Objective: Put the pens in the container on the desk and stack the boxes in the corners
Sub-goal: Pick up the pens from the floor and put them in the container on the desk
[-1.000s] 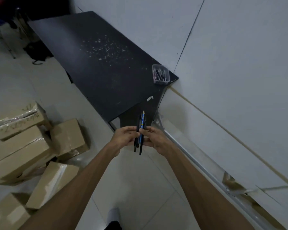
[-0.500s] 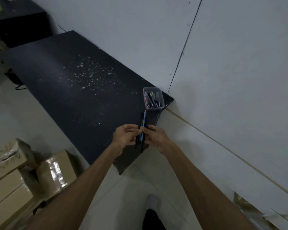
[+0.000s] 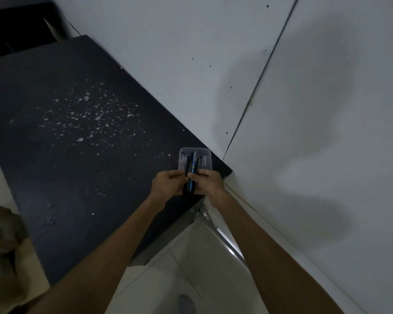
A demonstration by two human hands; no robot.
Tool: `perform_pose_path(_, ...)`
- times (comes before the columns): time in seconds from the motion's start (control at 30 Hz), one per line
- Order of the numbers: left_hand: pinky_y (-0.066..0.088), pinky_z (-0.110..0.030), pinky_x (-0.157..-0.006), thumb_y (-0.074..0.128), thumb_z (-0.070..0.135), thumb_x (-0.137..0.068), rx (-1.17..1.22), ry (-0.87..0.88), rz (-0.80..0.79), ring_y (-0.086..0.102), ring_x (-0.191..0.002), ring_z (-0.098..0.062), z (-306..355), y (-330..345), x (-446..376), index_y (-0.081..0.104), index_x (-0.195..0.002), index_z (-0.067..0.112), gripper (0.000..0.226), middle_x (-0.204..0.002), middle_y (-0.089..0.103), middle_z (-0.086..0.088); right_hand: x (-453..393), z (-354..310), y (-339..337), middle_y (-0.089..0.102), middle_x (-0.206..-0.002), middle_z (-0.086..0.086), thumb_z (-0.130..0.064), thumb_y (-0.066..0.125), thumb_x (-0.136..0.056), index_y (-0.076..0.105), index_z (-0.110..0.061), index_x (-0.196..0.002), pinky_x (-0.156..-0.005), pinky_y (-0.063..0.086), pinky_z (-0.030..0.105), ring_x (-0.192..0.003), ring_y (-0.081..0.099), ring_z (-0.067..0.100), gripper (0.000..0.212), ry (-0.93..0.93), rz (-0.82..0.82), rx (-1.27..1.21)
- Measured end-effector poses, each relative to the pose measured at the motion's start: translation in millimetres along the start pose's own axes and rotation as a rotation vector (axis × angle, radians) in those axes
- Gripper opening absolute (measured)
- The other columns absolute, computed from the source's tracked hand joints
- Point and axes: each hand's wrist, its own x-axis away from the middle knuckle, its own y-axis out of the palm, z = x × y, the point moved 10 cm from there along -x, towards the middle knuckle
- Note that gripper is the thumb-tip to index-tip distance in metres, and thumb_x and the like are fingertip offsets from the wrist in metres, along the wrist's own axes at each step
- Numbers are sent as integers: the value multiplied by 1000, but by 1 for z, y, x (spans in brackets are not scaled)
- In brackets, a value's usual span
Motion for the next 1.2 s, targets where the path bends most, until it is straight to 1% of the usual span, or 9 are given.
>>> perform_pose_path(0.1,59,-29,-76,72,7,-83,-63,6,40,71,-84,-14,1,9,-27,64,-123,6,41,-99,72,-3,-32,-4,-11,74,-100,14,-21,81,-78,72,-8,-102,-79,60,46,-87,72,29,29,11,35,116)
perform_pose_path(0.27,58,-31,-85,73,5,-82,-135,17,71,70,-87,-16,3,18,-53,66,-122,5,41,-101,73,-4,-59,-11,-17,73,-99,15,-17,78,-81,71,-5,-108,-72,62,45,-85,73,28,31,8,33,260)
perform_pose_path(0.5,52,-18,-71,67,-3,-84,-173,43,45,65,-83,-10,8,25,-49,63,-124,5,41,-100,69,0,-67,-14,-17,74,-91,11,-25,77,-82,74,-8,-98,-76,60,38,-80,72,24,24,-58,117,524)
perform_pose_path(0.63,50,-17,-73,66,-3,-84,-182,71,39,63,-86,-10,9,24,-43,62,-126,6,43,-100,67,2,-63,-21,-26,73,-92,9,-26,74,-84,74,-8,-99,-63,49,24,-79,68,20,24,-80,167,583)
perform_pose_path(0.77,53,-21,-77,64,1,-87,-150,73,32,67,-87,-10,7,20,-36,64,-122,8,36,-99,69,2,-57,-22,-30,72,-89,8,-24,74,-85,73,-7,-98,-53,45,20,-68,64,15,21,-91,188,571)
perform_pose_path(0.8,55,-24,-80,63,2,-87,-136,67,22,68,-90,-14,5,20,-35,65,-122,9,35,-101,71,1,-54,-24,-31,72,-91,7,-23,74,-85,72,-7,-99,-55,46,20,-71,63,15,21,-102,202,567)
perform_pose_path(0.93,57,-36,-89,62,4,-86,-116,75,17,70,-94,-18,1,12,-25,67,-118,11,34,-102,73,-1,-34,-31,-36,72,-105,8,-17,72,-87,71,-9,-104,-86,55,33,-96,67,22,19,-188,268,561)
perform_pose_path(1.1,52,-38,-98,67,15,-87,-184,147,6,65,-103,-12,0,-5,11,63,-125,15,38,-114,70,0,10,-25,-24,70,-110,1,-22,66,-91,66,-16,-114,-81,51,27,-97,64,16,24,-259,223,514)
perform_pose_path(1.2,47,-25,-97,70,17,-86,-240,188,24,60,-108,-8,-6,-23,45,56,-133,15,49,-124,66,0,48,-14,-9,67,-117,3,-25,64,-92,58,-14,-124,-87,51,29,-104,63,17,35,-310,155,495)
